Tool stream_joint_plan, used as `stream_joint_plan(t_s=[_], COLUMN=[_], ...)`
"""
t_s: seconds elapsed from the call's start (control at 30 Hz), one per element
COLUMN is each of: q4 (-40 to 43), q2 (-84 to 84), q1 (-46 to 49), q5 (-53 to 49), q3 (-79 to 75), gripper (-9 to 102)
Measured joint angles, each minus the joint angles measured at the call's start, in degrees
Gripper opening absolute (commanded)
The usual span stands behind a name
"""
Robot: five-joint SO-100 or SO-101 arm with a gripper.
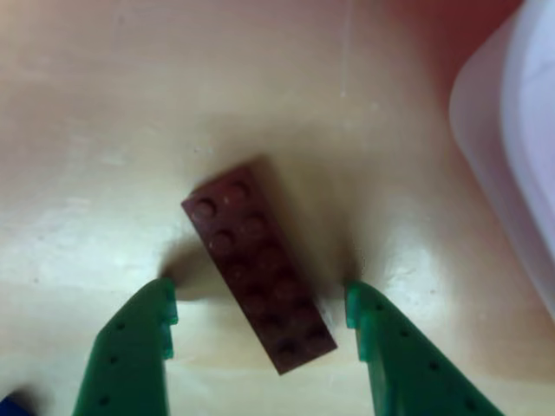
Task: Put all lego bricks in the bin.
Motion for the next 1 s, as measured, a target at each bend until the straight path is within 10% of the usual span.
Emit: stream_joint_plan(t_s=[0.13, 0.4, 0.6, 0.77, 1.0], q4=[-6.5, -9.8, -10.9, -8.8, -13.5], q2=[-2.1, 0.0, 19.1, 35.9, 32.4], q1=[-1.1, -3.4, -8.3, -2.3, 17.6], q5=[-0.3, 1.8, 25.0, 40.2, 36.7], q3=[-1.1, 3.8, 9.5, 4.5, 4.6], gripper=[1, 0, 0, 0, 9])
